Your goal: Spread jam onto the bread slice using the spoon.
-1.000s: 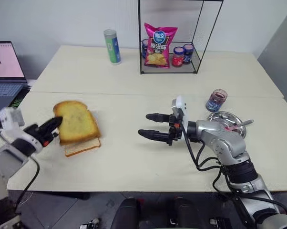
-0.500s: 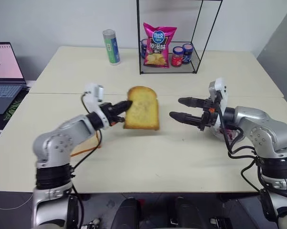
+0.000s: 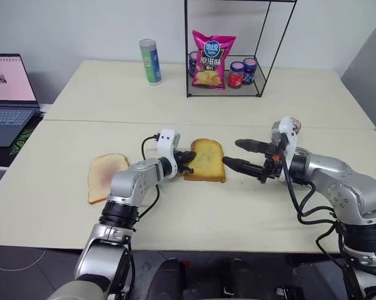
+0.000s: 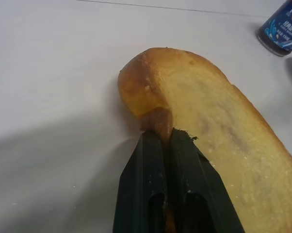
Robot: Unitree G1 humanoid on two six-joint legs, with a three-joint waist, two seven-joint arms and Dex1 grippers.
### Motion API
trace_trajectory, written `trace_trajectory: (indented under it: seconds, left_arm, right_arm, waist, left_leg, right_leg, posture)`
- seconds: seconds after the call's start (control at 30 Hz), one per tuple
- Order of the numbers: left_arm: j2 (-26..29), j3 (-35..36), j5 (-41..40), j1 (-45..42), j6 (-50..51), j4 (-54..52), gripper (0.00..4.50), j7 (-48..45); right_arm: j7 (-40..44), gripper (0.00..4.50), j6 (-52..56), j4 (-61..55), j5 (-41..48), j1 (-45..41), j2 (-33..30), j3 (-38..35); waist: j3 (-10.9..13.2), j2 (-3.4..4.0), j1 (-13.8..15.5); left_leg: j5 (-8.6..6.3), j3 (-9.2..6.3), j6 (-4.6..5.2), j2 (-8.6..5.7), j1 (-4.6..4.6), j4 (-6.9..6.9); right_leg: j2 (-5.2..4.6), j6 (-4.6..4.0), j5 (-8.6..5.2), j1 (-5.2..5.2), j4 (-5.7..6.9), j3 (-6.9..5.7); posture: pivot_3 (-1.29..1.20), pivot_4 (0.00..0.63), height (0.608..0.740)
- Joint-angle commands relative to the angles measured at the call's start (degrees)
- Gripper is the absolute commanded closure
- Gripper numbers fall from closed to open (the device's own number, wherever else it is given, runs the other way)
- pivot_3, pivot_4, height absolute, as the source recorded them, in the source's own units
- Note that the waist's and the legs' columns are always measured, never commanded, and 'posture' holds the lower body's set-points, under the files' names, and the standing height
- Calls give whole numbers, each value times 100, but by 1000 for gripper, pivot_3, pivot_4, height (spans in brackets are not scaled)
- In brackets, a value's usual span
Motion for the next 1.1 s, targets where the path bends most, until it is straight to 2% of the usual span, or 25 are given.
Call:
trace_trajectory:
  seconds: [0.03,0.07,0.1,0.13,0.2,0.43,0.6,0.73,0.9,1.03,1.1]
  left_arm:
    - [-31,-222,402,-144,-266,120,4482,-259]
    - [-47,-245,458,-160,-309,133,4482,-315]
    - [-83,-237,502,-179,-330,159,3964,-324]
    - [-135,-200,519,-196,-341,188,3893,-324]
    - [-205,-128,570,-225,-328,229,3446,-300]
    - [56,-212,539,85,171,-517,1944,-736]
    - [370,-150,687,149,276,-882,868,-828]
    - [912,151,468,272,599,-1422,81,-1158]
    - [1343,358,258,341,760,-1817,29,-1493]
    - [1618,796,220,100,-187,-2024,29,-1811]
    - [1692,693,132,45,-417,-2421,29,-2138]
  right_arm:
    - [-76,0,-230,-69,-134,-13,-19,-48]
    - [-40,0,-278,-50,-197,-23,-50,12]
    - [-17,0,-302,-28,-211,-39,-54,27]
    - [-10,0,-314,6,-204,-61,-42,13]
    - [0,0,-332,67,-210,-97,-39,-15]
    - [23,0,-298,58,-184,-62,-61,-57]
    - [-18,0,-241,26,-121,-21,-104,-199]
    - [-67,0,-136,-85,-18,67,-177,-365]
    - [-227,0,-14,-132,141,143,-267,-705]
    - [-639,0,301,-219,509,289,-396,-1556]
    - [-796,0,441,-176,693,443,-516,-2070]
  waist:
    - [0,0,2]
    - [0,0,2]
    - [0,0,2]
    - [0,0,2]
    - [0,0,7]
    - [0,0,3]
    - [0,0,-2]
    - [0,1,-12]
    - [0,1,-11]
    - [1,1,4]
    - [1,2,20]
  left_leg:
    - [0,0,1,-1,0,2]
    - [1,0,2,-1,0,2]
    - [2,-1,4,0,0,2]
    - [4,-2,6,0,0,2]
    - [5,-3,8,0,1,5]
    - [7,-2,12,-3,-2,3]
    - [7,-2,12,-3,-3,3]
    - [7,-2,12,3,-3,3]
    - [7,0,11,8,-2,2]
    - [7,-1,11,6,-5,4]
    - [8,-2,11,6,-10,4]
  right_leg:
    - [0,0,0,0,1,0]
    - [0,1,1,1,1,0]
    - [0,2,1,1,2,-1]
    - [0,3,2,1,2,-1]
    - [0,4,3,3,3,-3]
    - [-4,7,5,3,-2,-2]
    - [-5,7,5,3,-2,-3]
    - [-2,6,5,0,1,-4]
    - [-1,6,4,-1,1,-2]
    - [-1,6,5,0,0,-4]
    - [-3,5,5,-2,-3,-6]
  posture:
    - [0,150,740]
    - [0,150,740]
    - [0,150,740]
    - [0,150,740]
    - [0,150,740]
    - [0,150,740]
    - [0,150,740]
    - [0,150,740]
    - [0,150,740]
    - [0,150,740]
    - [0,150,740]
